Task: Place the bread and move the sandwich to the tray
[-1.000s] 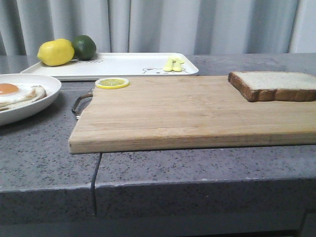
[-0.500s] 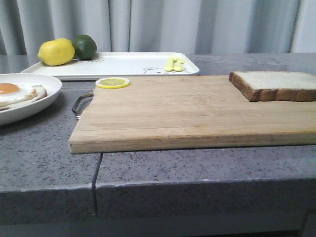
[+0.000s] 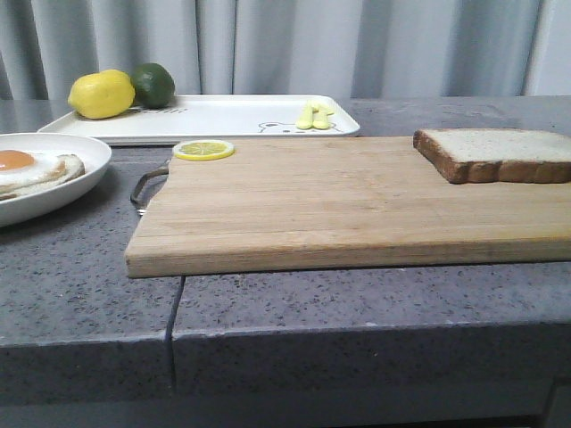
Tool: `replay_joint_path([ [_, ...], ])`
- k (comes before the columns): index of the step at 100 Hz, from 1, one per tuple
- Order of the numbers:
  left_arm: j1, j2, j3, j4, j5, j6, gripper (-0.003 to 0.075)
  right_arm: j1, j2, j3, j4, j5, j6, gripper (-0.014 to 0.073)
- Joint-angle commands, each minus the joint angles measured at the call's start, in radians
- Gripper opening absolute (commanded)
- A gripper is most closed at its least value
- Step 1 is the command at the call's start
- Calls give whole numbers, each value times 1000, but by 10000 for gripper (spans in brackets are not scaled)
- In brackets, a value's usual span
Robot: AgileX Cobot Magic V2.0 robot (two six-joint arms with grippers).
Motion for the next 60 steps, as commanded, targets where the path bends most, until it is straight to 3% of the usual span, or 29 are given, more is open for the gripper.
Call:
replay_joint_path([
  [1,1,63,-60,2,-56,-3,-20,-9,66,-57,8,-100,-4,-59],
  [14,1,117,-84,2,-56,-3,-20,-9,152,-109,8,-82,-4,-39],
  [19,1,130,-90,2,-58,-3,-20,-9,196,-138,8,-57,-4,10],
  [25,1,138,-98,2,-60,-2,-20,-9,248,-177,10,-24,-4,132],
  [32,1,143,-105,2,-63,-2,-20,-9,320,-224,31,2,1,332],
  [41,1,145,-106,2,-70,-2,-20,-9,401,-277,61,18,3,491],
  [60,1,147,-106,2,-70,-2,-20,-9,610,-453,136,130,7,486],
])
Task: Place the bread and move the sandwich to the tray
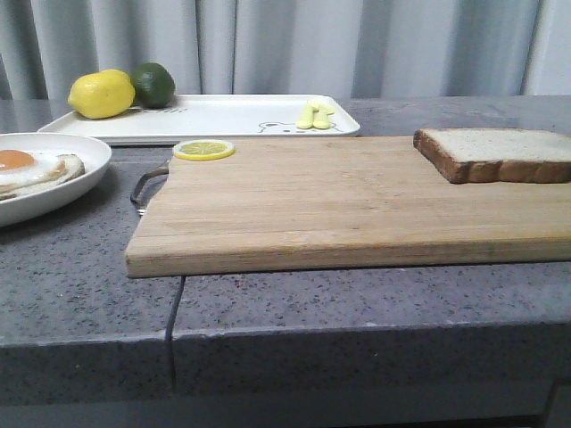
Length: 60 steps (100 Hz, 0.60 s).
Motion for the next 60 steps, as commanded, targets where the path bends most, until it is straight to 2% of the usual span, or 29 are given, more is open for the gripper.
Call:
replay_joint_path([
  [1,1,19,-37,0,-78,-2,-20,-9,90,-113,43,-1,0,486],
  [21,1,19,-37,0,-78,-2,-20,-9,335,-359,54,198,-1,486],
  [35,1,19,-37,0,-78,-2,-20,-46,492,-497,83,309,-32,486],
  [42,1,19,-37,0,-78,-2,-20,-86,552,-543,148,339,-81,486],
  [60,1,19,-37,0,-78,-2,-20,-194,655,-592,470,402,-323,486],
])
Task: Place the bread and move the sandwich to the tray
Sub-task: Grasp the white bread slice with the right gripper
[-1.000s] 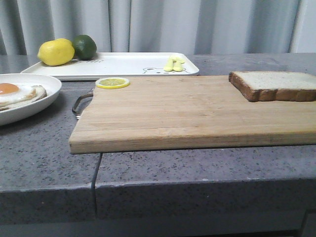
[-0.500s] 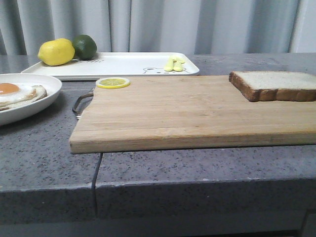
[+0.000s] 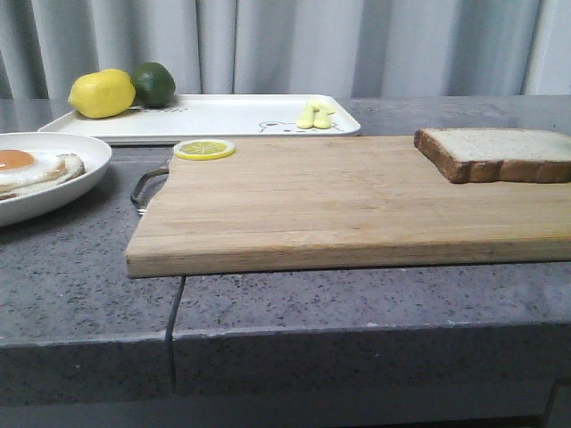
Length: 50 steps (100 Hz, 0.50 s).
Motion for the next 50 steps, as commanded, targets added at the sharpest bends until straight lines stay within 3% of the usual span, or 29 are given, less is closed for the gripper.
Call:
replay_joint_path([
  [1,1,15,-37,0,-78,-2,-20,-45,14,-43,181,5,-129,486],
  [13,1,15,-37,0,-78,-2,-20,-88,72,-43,291,44,-229,486],
  [50,1,15,-37,0,-78,-2,-20,-95,191,-43,401,60,-334,470],
])
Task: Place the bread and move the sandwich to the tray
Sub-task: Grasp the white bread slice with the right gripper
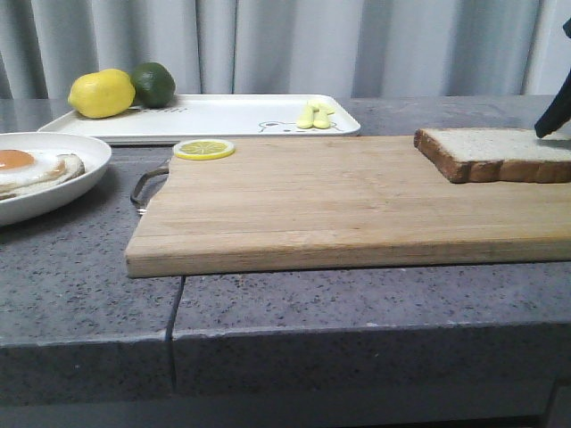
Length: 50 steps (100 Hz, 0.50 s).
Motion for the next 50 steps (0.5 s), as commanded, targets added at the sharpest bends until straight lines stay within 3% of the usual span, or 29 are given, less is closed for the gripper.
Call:
replay_joint_path([
  [1,1,15,-37,0,-78,-2,-20,-5,-13,-33,76,9,-47,461],
  [12,1,15,-37,0,-78,-2,-20,-5,5,-33,97,20,-61,346],
  [31,1,15,-37,0,-78,-2,-20,-9,5,-33,85,26,-61,-76],
  [50,1,15,-37,0,-78,-2,-20,-22,-28,-38,111,69,-63,-69],
])
